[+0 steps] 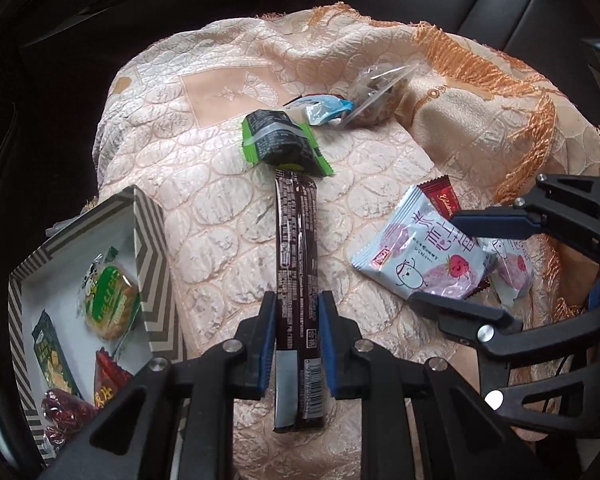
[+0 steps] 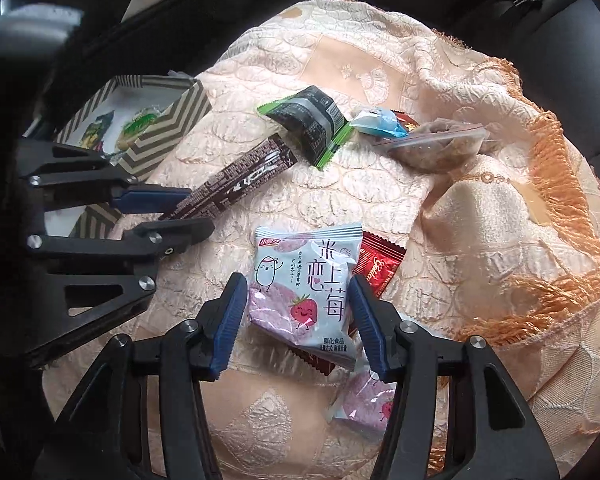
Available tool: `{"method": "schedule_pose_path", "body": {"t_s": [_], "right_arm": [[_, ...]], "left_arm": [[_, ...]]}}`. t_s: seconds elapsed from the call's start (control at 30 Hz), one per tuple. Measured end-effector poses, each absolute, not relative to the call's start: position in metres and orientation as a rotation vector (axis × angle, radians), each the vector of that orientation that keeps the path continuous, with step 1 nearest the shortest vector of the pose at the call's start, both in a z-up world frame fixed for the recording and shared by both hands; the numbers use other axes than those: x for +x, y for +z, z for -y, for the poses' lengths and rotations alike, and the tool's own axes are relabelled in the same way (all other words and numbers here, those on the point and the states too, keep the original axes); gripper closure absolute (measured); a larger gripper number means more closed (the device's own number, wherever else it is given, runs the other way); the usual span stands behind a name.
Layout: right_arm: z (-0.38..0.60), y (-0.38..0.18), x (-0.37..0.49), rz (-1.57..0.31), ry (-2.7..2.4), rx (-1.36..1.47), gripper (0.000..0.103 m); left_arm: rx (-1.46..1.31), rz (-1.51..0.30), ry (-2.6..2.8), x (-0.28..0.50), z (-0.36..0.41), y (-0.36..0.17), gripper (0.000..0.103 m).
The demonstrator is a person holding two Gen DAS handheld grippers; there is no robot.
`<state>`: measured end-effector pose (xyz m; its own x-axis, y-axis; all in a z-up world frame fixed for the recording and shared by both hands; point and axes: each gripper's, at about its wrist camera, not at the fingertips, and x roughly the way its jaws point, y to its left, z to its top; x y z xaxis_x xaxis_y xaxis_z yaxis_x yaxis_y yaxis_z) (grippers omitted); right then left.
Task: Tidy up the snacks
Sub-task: 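Grasp the brown chocolate stick with the left gripper while the right approaches the pink packet, then grasp the pink strawberry packet with the right gripper while the left holds the chocolate stick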
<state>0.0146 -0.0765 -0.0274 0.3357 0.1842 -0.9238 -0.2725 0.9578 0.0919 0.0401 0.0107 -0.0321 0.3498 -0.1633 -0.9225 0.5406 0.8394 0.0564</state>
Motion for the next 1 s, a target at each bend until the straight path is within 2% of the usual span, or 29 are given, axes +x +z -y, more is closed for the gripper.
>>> {"method": "schedule_pose_path", "body": {"t_s": [0.1,0.17,0.23,0.33,1.0], "right_arm": [[0.071,-0.025,0.014,-1.191,0.320,-0.069,0.049],[0.064,-0.028,0.016,-1.206,0.301,-0.114,0.044],[0.057,-0.036,0.020,-1.235,0.306,-0.145,0.044],[0.055,-0.038,0.020,-1.211,0.336,-0.135,0.050],[0.041,0.013,0.013,-1.092,0.407,-0.047,0.050]], "left_arm": [[0.372,-1.136,-0.461,0.040,-0.013,-0.033,0.081],[0.365,-1.142,-0.456,0.041,-0.013,-0.035,0.081],[0.348,-1.146,-0.447,0.043,-0.014,-0.037,0.081],[0.335,-1.143,-0.443,0.041,-0.014,-0.037,0.081],[0.277,-1.034,-0.312,0.031,-0.060,0.016,0.081]]}}
